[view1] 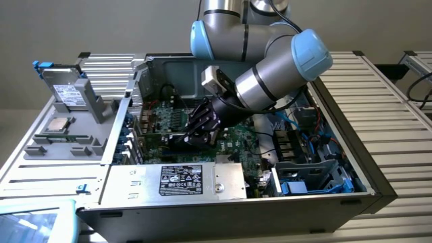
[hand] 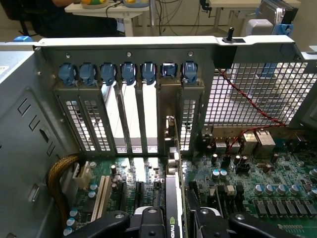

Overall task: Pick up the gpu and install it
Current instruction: 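Insert the gpu into the slot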

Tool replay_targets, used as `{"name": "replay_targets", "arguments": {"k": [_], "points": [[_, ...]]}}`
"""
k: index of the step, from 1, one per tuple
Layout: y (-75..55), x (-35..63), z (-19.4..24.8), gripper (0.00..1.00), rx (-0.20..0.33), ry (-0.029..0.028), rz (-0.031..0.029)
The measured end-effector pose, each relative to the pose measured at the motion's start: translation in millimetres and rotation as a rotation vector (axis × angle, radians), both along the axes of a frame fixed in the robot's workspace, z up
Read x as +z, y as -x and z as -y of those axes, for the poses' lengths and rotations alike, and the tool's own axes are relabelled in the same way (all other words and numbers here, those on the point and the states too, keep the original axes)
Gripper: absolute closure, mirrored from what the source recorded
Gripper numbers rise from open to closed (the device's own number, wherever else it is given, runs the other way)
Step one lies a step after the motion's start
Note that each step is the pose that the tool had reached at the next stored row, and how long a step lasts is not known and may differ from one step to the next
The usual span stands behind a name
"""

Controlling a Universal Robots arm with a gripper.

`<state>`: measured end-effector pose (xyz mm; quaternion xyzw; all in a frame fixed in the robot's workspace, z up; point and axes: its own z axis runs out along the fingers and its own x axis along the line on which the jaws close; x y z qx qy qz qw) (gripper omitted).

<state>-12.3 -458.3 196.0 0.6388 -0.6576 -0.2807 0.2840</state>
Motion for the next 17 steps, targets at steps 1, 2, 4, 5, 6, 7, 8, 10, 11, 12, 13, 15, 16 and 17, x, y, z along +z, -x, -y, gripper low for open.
{"name": "replay_targets", "arguments": {"k": [1,2,4,5,6,7,8,10,11,12,13,15,16,17], "points": [[0.0,0.0,0.0,0.73,0.000,0.0001,0.0000],[0.0,0.0,0.0,0.73,0.000,0.0001,0.0000],[0.0,0.0,0.0,0.73,0.000,0.0001,0.0000],[0.0,0.0,0.0,0.73,0.000,0.0001,0.0000],[0.2,-0.4,-0.3,0.71,-0.001,-0.0015,0.0001],[0.2,-0.3,-0.3,0.71,-0.001,-0.0009,0.0001],[0.2,-0.3,-0.2,0.65,0.000,-0.0007,0.0001],[0.0,0.0,-0.1,0.58,0.000,0.0001,0.0000],[0.0,0.1,-0.1,0.58,0.000,0.0001,0.0000],[0.0,1.4,0.0,0.58,0.000,0.0003,-0.0001],[0.0,3.9,-0.2,0.58,0.001,0.0001,-0.0001],[0.0,10.1,-0.6,0.58,0.002,0.0003,0.0000],[0.0,13.5,-0.9,0.58,0.002,0.0003,0.0000],[0.0,17.3,-1.2,0.58,0.002,0.0005,0.0000]]}}
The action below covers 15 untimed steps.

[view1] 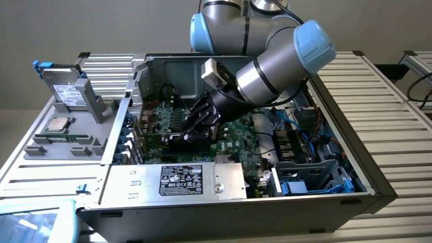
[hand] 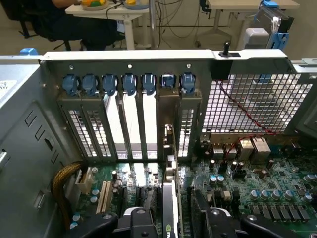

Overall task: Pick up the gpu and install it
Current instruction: 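Insert the gpu into the slot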

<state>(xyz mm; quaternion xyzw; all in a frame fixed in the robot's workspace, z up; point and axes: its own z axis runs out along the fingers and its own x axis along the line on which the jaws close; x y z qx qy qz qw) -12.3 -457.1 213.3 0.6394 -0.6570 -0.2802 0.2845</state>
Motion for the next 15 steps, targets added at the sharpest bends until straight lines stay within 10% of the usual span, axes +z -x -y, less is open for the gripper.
{"name": "replay_targets", "arguments": {"k": [9,15], "points": [[0.1,31.1,-4.1,0.58,0.015,0.0127,0.0020],[0.0,31.5,-7.9,0.60,0.046,0.0166,0.0501]]}}
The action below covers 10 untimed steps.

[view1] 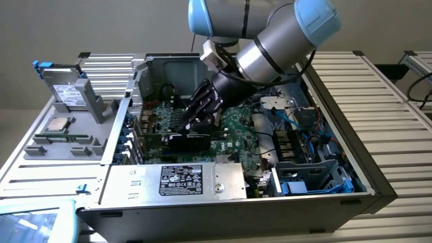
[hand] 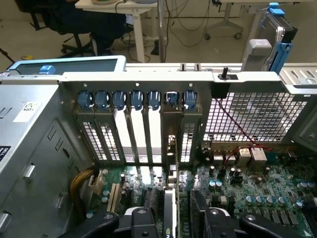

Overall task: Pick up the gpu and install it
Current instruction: 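Insert the gpu into the slot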

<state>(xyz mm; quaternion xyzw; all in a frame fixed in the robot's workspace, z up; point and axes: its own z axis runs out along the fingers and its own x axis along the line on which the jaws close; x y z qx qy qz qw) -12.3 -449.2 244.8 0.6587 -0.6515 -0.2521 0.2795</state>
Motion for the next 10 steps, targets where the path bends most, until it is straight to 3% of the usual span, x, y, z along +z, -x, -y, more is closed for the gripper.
{"name": "replay_targets", "arguments": {"k": [1,4,5,6,10], "points": [[0.0,0.0,-1.8,0.60,0.003,0.0014,0.0034],[0.0,0.1,-8.5,0.79,0.009,0.0048,0.0060],[0.0,0.4,-9.6,0.79,0.011,0.0052,0.0076],[0.0,0.5,-9.8,0.85,0.017,0.0053,0.0149],[0.0,0.5,-9.8,0.85,0.041,0.0054,0.0575]]}}
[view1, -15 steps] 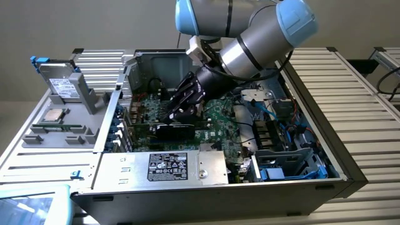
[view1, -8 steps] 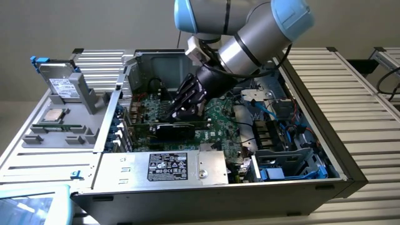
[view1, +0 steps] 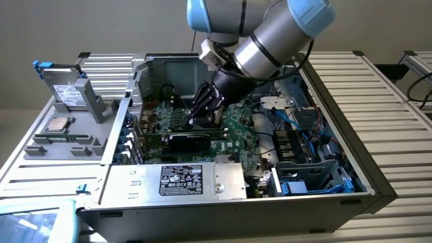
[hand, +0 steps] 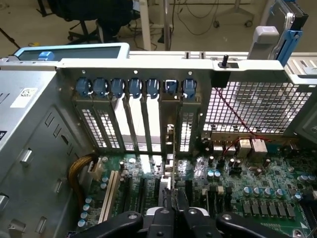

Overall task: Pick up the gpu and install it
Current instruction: 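Insert the gpu into the slot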

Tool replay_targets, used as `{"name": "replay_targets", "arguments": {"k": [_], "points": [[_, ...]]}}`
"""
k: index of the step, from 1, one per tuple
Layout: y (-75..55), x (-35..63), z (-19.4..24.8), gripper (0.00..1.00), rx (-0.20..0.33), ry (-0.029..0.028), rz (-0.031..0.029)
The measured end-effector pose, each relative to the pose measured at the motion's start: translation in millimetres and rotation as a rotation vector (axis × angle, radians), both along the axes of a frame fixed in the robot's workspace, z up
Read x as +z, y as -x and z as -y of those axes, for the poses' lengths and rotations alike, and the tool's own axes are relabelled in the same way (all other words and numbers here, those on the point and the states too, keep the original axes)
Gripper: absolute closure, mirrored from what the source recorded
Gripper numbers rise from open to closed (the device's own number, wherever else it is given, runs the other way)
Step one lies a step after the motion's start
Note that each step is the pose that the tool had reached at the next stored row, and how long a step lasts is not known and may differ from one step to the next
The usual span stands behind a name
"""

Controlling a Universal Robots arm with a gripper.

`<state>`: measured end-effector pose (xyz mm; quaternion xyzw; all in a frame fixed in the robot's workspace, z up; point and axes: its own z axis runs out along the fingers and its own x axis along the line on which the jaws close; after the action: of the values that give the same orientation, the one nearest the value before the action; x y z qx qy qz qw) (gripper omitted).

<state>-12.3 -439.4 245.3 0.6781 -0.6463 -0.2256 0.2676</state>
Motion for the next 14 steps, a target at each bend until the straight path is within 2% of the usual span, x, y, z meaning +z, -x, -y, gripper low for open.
{"name": "replay_targets", "arguments": {"k": [1,2,5,7,9,14], "points": [[0.0,0.0,-0.5,0.85,0.006,0.0001,0.0080],[0.0,0.0,-2.4,0.85,0.010,0.0008,0.0112],[0.0,2.7,-10.5,0.85,0.011,0.0063,0.0113],[0.0,11.3,-13.8,0.85,0.012,0.0098,0.0112],[-0.1,20.7,-15.5,0.85,0.015,0.0119,0.0113],[0.0,43.1,-16.2,0.85,0.025,0.0143,0.0113]]}}
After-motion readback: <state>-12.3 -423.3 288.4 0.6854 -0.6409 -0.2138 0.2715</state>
